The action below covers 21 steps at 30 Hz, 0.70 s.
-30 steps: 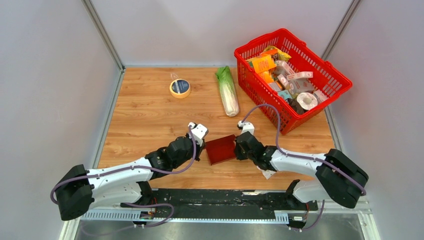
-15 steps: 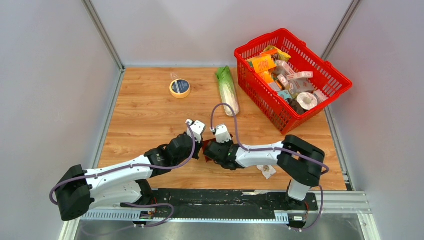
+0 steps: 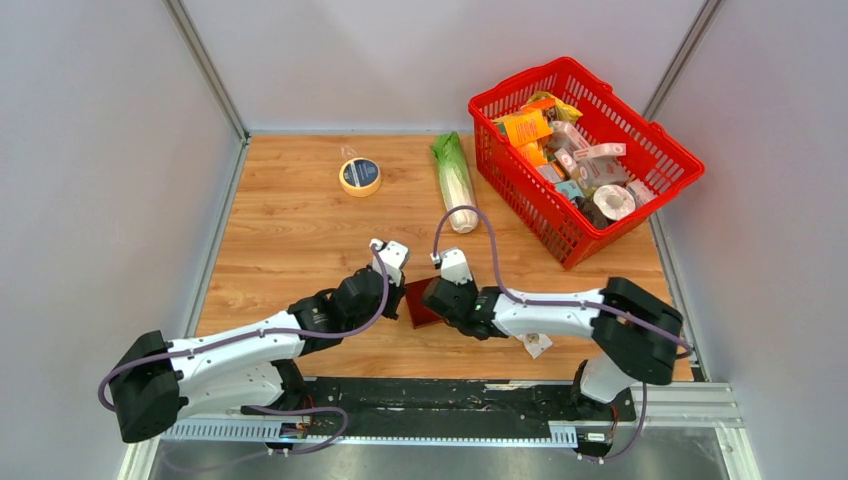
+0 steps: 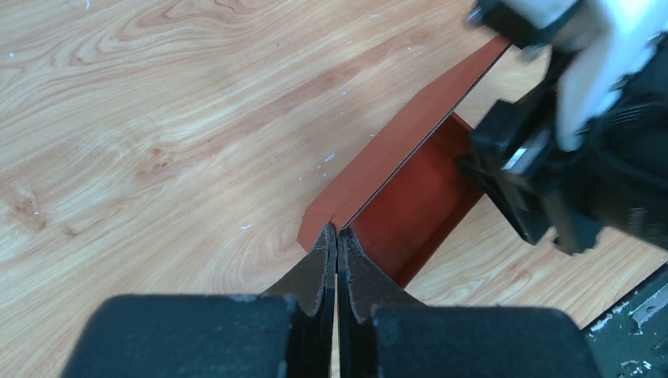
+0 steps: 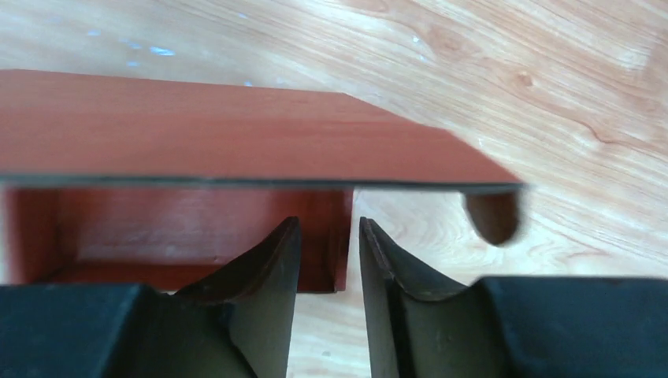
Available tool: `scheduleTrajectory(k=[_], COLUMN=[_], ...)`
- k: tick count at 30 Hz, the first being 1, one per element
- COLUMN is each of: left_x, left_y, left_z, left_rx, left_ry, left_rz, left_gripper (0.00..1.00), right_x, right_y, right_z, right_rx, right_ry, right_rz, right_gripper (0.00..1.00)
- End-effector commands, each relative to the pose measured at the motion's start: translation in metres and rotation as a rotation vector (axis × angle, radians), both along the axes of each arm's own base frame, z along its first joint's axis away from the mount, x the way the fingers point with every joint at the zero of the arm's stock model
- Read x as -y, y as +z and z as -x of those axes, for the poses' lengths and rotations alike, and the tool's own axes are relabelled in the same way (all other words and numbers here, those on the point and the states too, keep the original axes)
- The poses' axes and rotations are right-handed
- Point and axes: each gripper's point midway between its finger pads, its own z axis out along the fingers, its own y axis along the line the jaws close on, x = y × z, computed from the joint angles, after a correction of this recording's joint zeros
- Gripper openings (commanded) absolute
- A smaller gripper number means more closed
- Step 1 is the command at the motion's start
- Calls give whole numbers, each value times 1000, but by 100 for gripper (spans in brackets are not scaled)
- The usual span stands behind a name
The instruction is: Fold the paper box
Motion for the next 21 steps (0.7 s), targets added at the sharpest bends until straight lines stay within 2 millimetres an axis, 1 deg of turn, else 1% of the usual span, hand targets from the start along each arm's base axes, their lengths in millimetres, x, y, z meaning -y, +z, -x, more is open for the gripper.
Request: scheduleTrajectory(k=[1,3,4,5,6,7,9,11,12,13,15,16,17,18,19,20,21], left_x=[1,0,-1,-1,-1,-1,-1,-2,-3,-4,-8,-10,-11,-12,-14,-14,-14], left_y=[11,12,12,12,12,12,10,9,8,7,9,9,9,11,13,14,17], left_z=[2,3,3,4,4,4,4,5,5,5,4,3,3,2,1,2,2], left_rx=[17,20,20,20,21,19,15,11,6,4,3,7,9,12,16,16,20], left_ry=[-22,-24,-23,-25,-25,-26,-25,-22,-20,-15,1,13,21,30,42,40,41], left_rz=[9,8,11,10,11,12,8,5,-6,-10,-13,-13,-12,-8,-2,3,12], left_gripper=[0,0,0,0,0,0,0,0,0,0,0,0,0,1,4,14,21], right_x=[-22,-22,-23,-23,-20,-17,-7,7,12,31,52,74,85,100,117,126,132], right_y=[46,54,68,71,71,79,76,76,81,74,69,54,47,44,32,28,25], right_z=[10,16,17,22,24,23,23,20,19,17,17,19,21,18,31,36,41], right_rx=[-34,-59,-45,-58,-65,-54,-55,-39,-31,-42,-75,-129,-159,-175,-229,-250,-273], right_ry=[75,106,117,133,137,136,121,77,34,-32,-165,-244,-294,-393,-447,-492,-532], right_rz=[-226,-278,-324,-346,-356,-382,-364,-345,-372,-342,-373,-353,-351,-371,-329,-323,-328], right_gripper=[41,45,48,50,52,54,53,52,51,51,52,53,54,57,64,74,91])
